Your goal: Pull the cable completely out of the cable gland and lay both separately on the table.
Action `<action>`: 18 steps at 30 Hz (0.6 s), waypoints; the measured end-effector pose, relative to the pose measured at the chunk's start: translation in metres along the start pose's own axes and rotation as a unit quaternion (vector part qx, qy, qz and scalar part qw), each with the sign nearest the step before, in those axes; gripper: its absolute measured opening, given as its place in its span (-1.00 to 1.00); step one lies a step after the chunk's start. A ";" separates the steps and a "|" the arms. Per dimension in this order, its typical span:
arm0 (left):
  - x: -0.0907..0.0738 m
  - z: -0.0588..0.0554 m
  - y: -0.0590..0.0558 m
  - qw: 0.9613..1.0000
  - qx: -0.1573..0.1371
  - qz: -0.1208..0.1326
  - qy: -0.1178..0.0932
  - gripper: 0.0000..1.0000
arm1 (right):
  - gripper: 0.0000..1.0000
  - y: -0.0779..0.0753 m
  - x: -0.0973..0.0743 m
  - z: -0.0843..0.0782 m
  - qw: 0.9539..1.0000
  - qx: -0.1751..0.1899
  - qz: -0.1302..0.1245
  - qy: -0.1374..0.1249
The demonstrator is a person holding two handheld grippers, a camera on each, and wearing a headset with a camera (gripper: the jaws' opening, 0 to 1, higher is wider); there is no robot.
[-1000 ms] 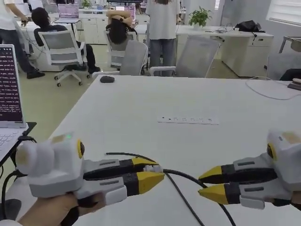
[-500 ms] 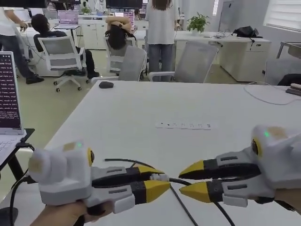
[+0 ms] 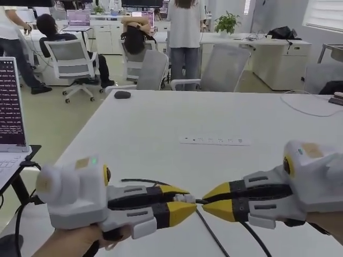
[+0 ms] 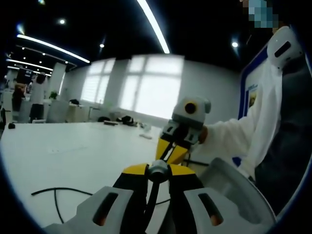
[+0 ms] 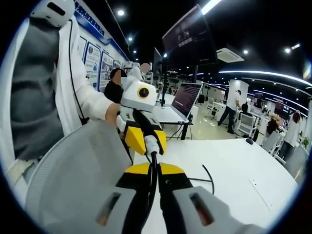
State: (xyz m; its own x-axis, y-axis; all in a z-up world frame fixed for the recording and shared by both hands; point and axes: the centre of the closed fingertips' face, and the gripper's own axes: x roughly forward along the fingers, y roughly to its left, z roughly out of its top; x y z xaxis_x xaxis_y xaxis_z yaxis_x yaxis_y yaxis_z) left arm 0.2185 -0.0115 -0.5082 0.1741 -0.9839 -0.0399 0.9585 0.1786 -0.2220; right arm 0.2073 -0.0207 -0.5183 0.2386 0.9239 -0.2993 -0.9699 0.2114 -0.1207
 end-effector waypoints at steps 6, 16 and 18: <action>0.001 -0.003 0.002 1.000 0.014 0.000 0.017 -0.67 | -0.95 -0.001 0.002 -0.004 1.000 -0.004 0.002 0.002; 0.005 -0.008 0.002 1.000 0.012 -0.005 0.026 -0.67 | -0.95 -0.001 0.000 -0.010 1.000 -0.005 0.006 0.004; 0.007 -0.008 0.001 1.000 0.012 -0.007 0.028 -0.68 | -0.95 -0.001 -0.002 -0.010 1.000 -0.004 0.006 0.004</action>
State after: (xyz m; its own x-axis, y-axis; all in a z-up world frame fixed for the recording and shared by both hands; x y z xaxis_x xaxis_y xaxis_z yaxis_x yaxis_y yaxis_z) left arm 0.2192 -0.0183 -0.5164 0.1486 -0.9847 -0.0915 0.9659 0.1643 -0.2002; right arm 0.2088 -0.0257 -0.5272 0.2263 0.9240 -0.3082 -0.9725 0.1967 -0.1245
